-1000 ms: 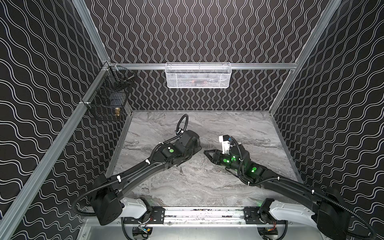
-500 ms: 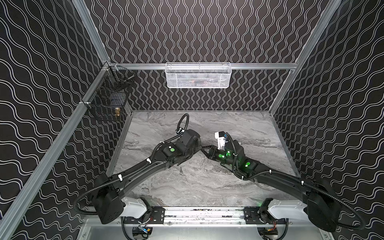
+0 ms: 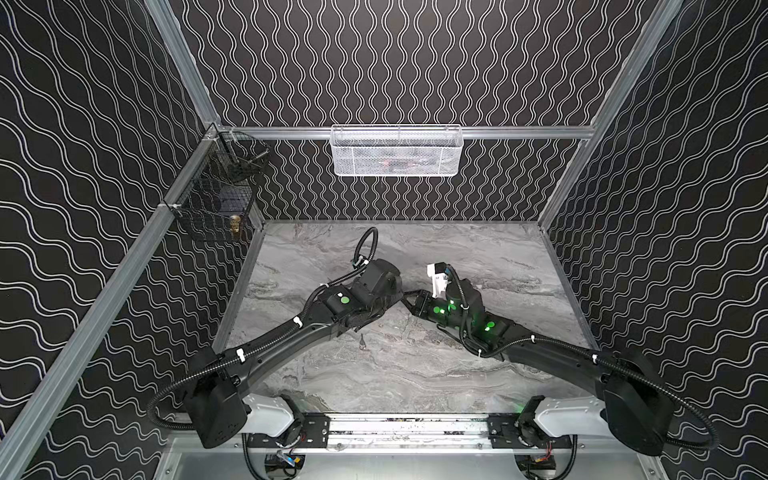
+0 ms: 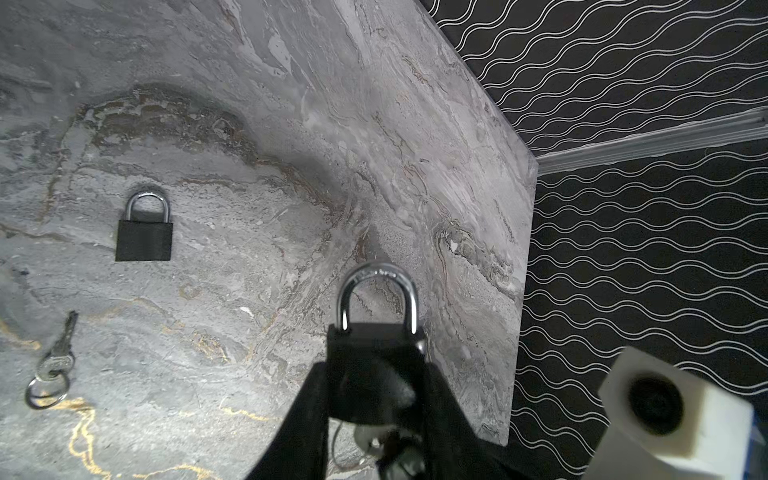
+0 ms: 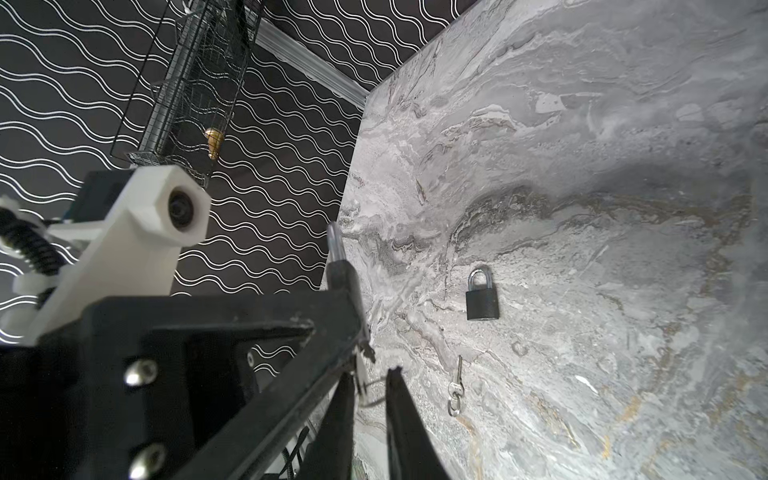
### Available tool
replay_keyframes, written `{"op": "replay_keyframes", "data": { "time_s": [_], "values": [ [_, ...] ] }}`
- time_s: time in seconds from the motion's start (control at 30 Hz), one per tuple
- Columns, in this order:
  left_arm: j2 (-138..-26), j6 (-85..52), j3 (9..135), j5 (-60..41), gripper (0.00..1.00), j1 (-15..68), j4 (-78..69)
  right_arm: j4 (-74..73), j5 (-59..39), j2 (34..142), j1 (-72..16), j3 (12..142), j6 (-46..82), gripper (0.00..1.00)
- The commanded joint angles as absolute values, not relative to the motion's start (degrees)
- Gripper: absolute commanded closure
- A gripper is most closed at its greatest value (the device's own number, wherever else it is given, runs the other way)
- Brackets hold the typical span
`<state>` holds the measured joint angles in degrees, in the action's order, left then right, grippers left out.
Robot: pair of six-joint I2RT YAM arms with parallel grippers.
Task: Unlock with the key
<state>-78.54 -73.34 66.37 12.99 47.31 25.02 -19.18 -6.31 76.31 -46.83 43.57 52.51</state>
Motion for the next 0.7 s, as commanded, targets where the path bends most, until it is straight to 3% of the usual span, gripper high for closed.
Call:
{"op": "replay_keyframes", "data": {
  "time_s": [0.0, 0.47, 0.67],
  "values": [
    [-78.17, -73.41, 66.32, 13.54, 1.0, 47.21, 22.72, -21.33, -6.99, 76.81, -46.91, 44.57, 52.73, 0.85],
    [-77.95, -74.16, 66.58, 11.34, 1.0, 47.2, 21.72, -22.43, -6.83, 77.2, -46.93, 43.7, 52.56, 0.99],
    [-77.83, -75.92, 66.58, 7.25, 1.0, 47.24, 20.27, -24.15, -6.92, 77.09, -46.93, 43.22, 51.75, 1.0]
  ]
}}
